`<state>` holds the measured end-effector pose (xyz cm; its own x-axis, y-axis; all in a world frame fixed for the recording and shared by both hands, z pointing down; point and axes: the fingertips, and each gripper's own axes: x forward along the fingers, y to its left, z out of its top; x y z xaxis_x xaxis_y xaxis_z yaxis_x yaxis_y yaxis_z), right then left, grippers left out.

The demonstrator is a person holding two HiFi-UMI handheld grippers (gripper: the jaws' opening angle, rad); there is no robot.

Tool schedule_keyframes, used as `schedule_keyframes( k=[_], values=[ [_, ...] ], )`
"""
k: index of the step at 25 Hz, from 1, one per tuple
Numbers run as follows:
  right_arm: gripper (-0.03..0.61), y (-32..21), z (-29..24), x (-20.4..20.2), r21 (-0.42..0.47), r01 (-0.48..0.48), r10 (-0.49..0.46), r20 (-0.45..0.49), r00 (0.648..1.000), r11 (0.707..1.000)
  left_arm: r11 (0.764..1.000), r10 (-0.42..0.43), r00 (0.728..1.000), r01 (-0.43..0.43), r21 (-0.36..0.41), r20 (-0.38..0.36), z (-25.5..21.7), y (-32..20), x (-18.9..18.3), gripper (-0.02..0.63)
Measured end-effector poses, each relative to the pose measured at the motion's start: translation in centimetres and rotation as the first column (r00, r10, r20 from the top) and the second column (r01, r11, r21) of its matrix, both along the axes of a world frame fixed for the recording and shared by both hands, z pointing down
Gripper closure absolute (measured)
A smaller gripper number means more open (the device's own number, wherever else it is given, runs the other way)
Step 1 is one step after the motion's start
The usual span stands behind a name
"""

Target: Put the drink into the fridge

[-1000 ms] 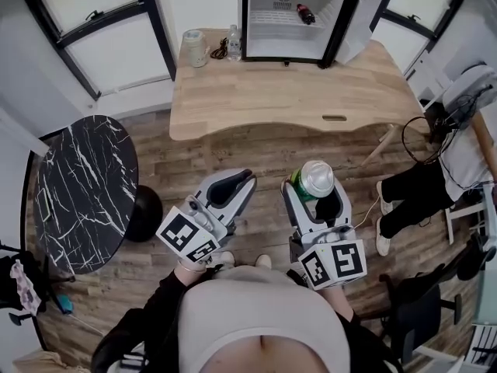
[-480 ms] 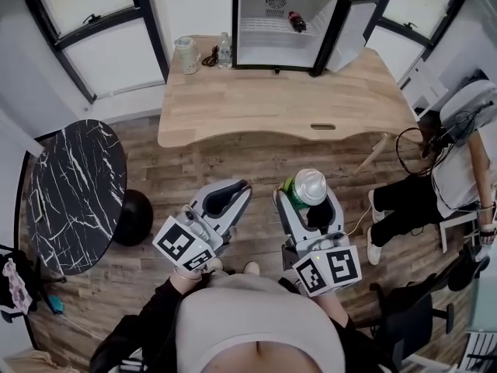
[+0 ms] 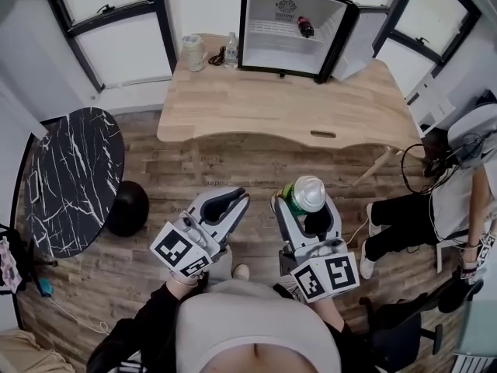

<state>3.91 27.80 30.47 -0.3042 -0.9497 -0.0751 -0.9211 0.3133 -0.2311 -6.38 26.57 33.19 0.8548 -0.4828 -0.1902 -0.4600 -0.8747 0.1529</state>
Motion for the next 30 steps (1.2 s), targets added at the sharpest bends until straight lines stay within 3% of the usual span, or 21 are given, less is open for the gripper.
schedule_keyframes(
  k=[11,30],
  values=[
    [0.241,-4.7,0.9,1.1,-0.021,-0.016,0.016,0.009,1.000,1.000,1.000,0.014,1.000,-0.013,0.021,-0.016,-0.2,-5.1,1.7,0.566],
    [0.241,-21.3,-0.3,0.3,0.003,-0.092,0.092,0.034,0.995,0.996,0.992,0.117,0.993,-0.117,0.045,-0.009,-1.4,-22.6,1.4,0.566]
  ],
)
